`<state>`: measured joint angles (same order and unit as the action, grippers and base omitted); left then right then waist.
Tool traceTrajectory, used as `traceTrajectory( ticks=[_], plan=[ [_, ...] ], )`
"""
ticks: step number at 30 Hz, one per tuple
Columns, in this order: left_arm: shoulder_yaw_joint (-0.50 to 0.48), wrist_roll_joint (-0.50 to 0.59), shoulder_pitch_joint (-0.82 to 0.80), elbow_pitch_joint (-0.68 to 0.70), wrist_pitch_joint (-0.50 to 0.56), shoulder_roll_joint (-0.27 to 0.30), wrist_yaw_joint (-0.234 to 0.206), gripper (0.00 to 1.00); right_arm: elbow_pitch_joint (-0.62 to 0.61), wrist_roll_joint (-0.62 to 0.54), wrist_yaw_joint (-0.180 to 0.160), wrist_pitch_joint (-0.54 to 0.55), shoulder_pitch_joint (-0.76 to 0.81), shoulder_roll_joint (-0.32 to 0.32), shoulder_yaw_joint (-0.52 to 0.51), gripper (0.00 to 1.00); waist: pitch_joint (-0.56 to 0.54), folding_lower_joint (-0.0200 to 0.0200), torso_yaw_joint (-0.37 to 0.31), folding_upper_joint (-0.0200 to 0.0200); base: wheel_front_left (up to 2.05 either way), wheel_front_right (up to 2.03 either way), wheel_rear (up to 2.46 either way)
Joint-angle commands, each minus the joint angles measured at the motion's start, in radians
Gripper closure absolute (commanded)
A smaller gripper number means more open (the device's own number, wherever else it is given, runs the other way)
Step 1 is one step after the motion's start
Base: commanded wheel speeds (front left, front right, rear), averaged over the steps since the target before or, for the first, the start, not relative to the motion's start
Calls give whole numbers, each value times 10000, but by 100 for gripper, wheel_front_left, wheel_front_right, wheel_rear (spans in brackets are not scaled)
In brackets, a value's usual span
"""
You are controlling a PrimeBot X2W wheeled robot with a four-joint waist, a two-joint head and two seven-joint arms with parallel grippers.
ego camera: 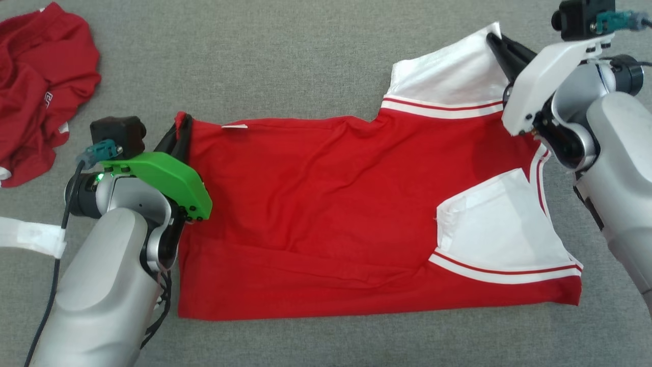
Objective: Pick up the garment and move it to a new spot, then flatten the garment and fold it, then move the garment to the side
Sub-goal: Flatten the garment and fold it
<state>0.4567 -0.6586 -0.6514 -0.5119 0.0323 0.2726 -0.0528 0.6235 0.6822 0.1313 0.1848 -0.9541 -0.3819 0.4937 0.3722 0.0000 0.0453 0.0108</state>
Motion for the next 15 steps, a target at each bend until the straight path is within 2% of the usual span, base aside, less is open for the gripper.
traceTrajectory(
  ticks=[1, 8, 15],
  plan=[
    [-35, -89, 246, 114, -59, 150, -60, 100, -211, 137, -9, -111, 350, -85, 48, 100, -456, 0, -320, -108, 0, 0, 0],
    [-241, -252, 1581, 1316, -229, 546, -415, 100, -2073, 682, -9, -772, 2547, -780, -367, 100, -1181, 0, -462, -108, 0, 0, 0],
    [-574, -541, 3145, 2678, -402, 875, -965, 100, -3864, 323, -9, -1165, 5050, -1005, -1409, 100, -1699, 0, -529, -108, 0, 0, 0]
  ],
)
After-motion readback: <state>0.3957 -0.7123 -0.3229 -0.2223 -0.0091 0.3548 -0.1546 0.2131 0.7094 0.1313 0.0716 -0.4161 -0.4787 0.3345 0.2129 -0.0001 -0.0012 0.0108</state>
